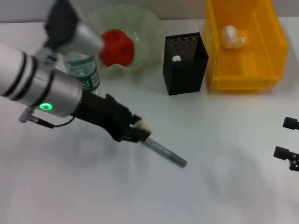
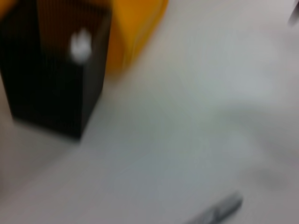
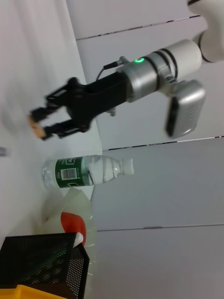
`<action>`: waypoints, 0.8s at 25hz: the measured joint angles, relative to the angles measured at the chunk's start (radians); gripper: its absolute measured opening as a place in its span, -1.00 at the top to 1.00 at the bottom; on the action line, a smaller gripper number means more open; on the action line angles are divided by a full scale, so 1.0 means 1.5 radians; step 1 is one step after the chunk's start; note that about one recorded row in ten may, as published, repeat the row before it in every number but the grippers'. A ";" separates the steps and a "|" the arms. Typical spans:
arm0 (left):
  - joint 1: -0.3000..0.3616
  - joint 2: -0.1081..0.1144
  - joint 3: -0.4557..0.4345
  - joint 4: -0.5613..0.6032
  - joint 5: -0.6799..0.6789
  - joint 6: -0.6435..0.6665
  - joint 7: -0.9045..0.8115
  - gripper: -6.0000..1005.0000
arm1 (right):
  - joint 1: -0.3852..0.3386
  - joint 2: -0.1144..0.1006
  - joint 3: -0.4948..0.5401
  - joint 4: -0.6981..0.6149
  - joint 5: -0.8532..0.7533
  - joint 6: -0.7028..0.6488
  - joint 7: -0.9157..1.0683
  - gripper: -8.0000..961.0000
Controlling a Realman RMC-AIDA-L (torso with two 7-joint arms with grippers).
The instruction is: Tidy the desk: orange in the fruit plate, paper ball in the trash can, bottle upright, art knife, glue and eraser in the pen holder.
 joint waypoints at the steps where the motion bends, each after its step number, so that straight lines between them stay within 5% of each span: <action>1: 0.013 0.000 -0.030 -0.014 -0.048 0.000 0.046 0.17 | 0.000 0.000 0.000 0.000 0.000 0.000 0.000 -0.59; 8: 0.060 0.000 -0.116 -0.183 -0.290 -0.017 0.322 0.17 | 0.001 0.000 0.001 0.002 0.002 -0.001 0.002 -0.59; 12: 0.065 0.001 -0.171 -0.352 -0.423 -0.010 0.513 0.17 | 0.001 0.000 0.002 0.003 0.002 -0.001 0.005 -0.59; 20: 0.066 -0.003 -0.195 -0.620 -0.626 0.032 0.886 0.17 | 0.001 0.000 0.002 0.004 0.003 -0.001 0.009 -0.59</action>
